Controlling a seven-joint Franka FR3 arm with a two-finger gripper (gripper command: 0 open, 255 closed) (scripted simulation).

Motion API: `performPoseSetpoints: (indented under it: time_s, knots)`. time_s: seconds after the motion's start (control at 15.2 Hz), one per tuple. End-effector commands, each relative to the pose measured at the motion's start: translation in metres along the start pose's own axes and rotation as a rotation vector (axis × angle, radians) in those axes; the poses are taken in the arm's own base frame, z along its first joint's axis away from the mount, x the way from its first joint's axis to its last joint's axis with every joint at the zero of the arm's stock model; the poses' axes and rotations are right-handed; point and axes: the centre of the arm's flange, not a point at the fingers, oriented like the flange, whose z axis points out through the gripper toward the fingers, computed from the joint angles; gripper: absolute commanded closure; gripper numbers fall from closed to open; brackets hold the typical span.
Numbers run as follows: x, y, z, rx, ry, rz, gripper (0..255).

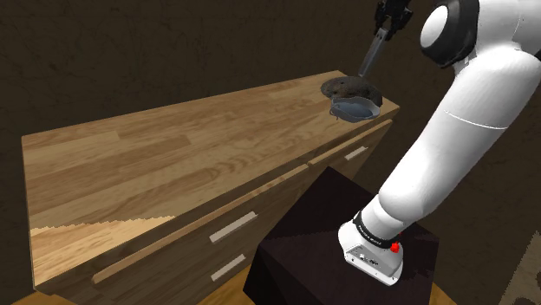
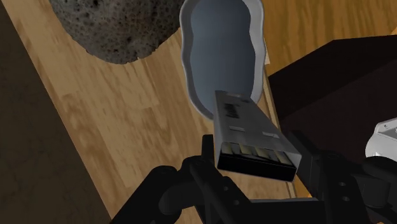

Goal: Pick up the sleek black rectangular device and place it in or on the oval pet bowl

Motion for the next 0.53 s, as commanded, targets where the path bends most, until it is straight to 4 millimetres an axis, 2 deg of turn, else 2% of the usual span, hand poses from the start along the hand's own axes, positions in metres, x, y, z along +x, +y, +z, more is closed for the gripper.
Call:
performPoseSetpoints:
  time_s: [0.0, 0.13, 0.46]
  knots:
    - [-0.022, -0.003, -0.01, 0.0, 0.0, -0.004, 255]
    - [-0.05, -0.004, -0.022, 0.0, 0.0, -0.004, 255]
    - [-0.049, -0.004, 0.005, 0.0, 0.0, -0.004, 255]
